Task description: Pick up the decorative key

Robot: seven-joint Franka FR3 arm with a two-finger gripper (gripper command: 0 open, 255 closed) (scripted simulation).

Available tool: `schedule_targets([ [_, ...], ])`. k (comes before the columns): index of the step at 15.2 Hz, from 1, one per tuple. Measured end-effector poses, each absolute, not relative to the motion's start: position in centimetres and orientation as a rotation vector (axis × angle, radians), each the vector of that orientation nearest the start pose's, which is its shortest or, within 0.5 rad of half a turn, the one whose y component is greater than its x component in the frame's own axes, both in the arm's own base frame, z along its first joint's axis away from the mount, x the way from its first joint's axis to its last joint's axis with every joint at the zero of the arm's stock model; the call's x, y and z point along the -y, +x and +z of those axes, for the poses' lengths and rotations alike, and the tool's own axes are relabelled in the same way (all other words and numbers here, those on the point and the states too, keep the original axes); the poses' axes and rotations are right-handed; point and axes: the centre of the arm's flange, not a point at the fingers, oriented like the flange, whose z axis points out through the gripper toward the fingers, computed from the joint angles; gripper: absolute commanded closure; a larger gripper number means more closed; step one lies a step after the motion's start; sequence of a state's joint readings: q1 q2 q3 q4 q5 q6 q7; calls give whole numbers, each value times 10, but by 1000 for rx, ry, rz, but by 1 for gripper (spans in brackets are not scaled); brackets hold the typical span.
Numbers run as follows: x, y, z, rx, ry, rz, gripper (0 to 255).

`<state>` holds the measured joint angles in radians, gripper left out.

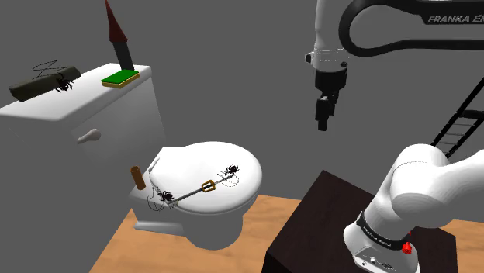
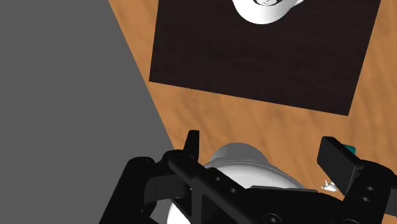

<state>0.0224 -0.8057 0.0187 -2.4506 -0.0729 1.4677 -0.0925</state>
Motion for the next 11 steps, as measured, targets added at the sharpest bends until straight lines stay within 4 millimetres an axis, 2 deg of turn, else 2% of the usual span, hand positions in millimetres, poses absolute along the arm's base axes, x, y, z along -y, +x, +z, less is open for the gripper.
schedule_targets([
  [2, -8, 290, 542, 192, -3204, 288, 0],
  [7, -41, 314, 500, 95, -3214, 279, 0],
  [11, -68, 342, 463, 8, -3220, 268, 0],
])
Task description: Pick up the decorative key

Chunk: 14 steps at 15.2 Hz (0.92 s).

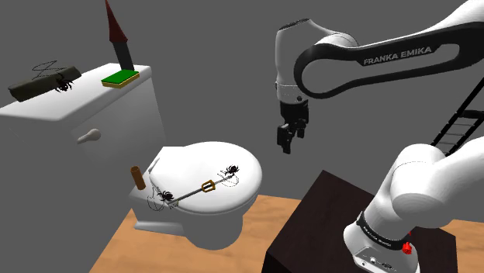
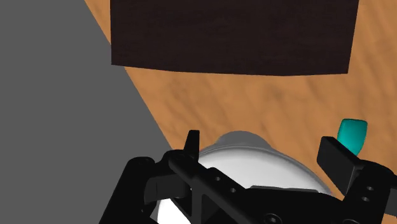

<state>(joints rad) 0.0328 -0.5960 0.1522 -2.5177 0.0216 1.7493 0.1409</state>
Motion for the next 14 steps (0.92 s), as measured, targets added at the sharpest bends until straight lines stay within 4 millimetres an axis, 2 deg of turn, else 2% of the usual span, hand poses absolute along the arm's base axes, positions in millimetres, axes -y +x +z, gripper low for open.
schedule_targets([
  [6, -109, 385, 411, -123, -3225, 250, 0],
  [14, -150, 448, 342, -300, -3221, 226, 0],
])
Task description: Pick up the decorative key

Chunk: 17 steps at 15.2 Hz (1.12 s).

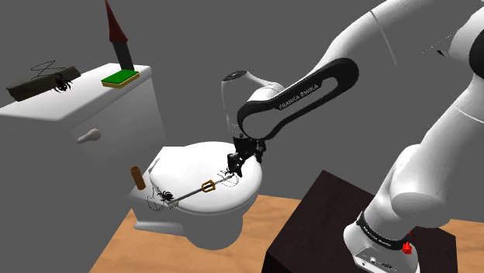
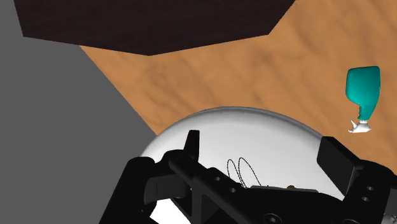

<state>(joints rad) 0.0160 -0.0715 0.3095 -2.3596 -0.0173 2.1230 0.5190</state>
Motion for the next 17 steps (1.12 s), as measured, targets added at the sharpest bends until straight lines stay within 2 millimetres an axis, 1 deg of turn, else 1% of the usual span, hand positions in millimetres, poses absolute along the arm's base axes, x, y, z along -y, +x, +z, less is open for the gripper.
schedule_targets([
  [1, -154, 456, 334, -322, -3220, 223, 0],
  [2, -158, 469, 322, -344, -3219, 219, 0],
  [4, -170, 483, 307, -387, -3215, 214, 0],
  [10, -195, 534, 253, -519, -3201, 196, 0],
  [16, -212, 589, 203, -651, -3182, 175, 0],
  [17, -215, 594, 198, -666, -3180, 171, 0],
])
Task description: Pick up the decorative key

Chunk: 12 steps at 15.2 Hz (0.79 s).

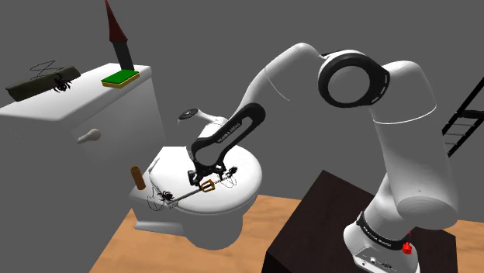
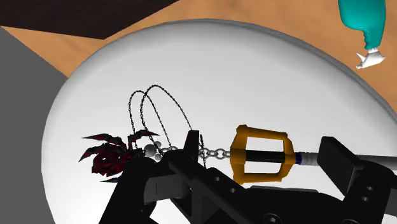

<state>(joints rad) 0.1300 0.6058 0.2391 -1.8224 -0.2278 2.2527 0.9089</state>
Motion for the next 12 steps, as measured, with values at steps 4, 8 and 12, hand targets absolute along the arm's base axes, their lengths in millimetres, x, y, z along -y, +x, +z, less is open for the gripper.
schedule_targets([
  [4, -221, 605, 185, -675, -3172, 147, 0],
  [8, -220, 610, 178, -680, -3166, 106, 0],
  [12, -221, 611, 178, -679, -3175, 92, 255],
])
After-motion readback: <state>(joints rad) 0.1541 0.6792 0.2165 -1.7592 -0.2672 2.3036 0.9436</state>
